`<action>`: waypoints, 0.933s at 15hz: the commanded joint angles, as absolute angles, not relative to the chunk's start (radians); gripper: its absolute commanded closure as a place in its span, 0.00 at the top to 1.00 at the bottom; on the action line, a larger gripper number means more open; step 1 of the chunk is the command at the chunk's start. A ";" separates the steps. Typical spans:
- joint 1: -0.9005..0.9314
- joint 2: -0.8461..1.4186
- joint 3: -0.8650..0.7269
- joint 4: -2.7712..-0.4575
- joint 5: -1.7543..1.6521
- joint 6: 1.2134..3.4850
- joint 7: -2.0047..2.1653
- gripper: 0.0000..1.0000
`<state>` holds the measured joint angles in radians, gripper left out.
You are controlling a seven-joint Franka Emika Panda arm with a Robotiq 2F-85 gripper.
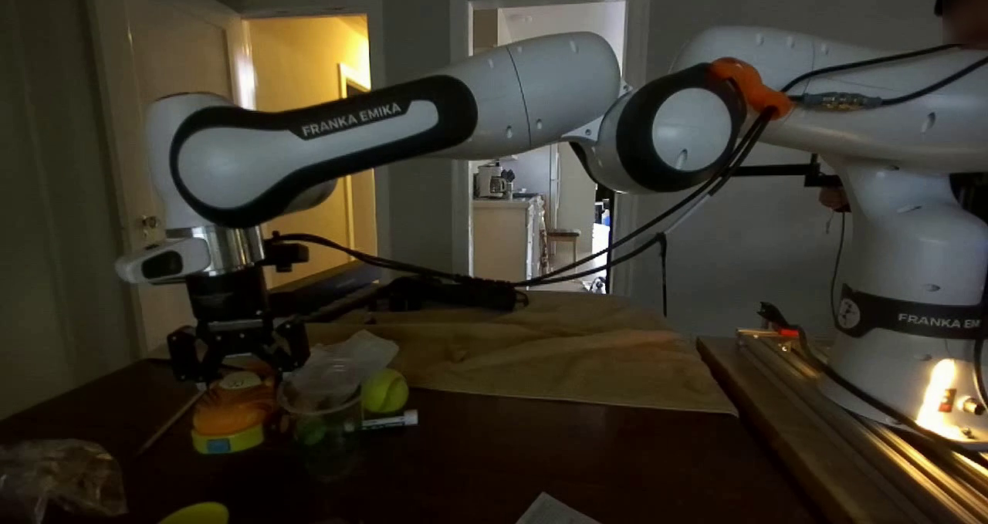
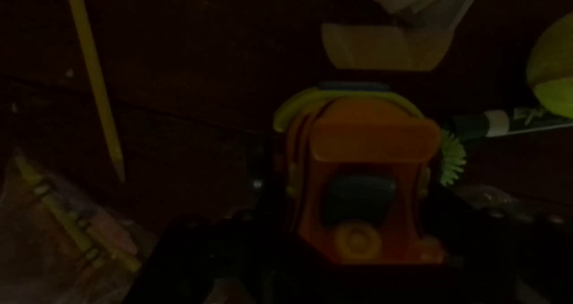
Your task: Move the toy to the left
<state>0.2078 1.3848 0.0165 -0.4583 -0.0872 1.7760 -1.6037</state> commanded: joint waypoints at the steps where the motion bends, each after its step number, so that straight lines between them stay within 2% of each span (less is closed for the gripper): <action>1: 0.216 1.438 -0.021 -0.410 -0.140 1.814 -1.576 0.49; 14: 0.251 1.398 -0.039 -0.459 -0.168 1.884 -1.591 0.49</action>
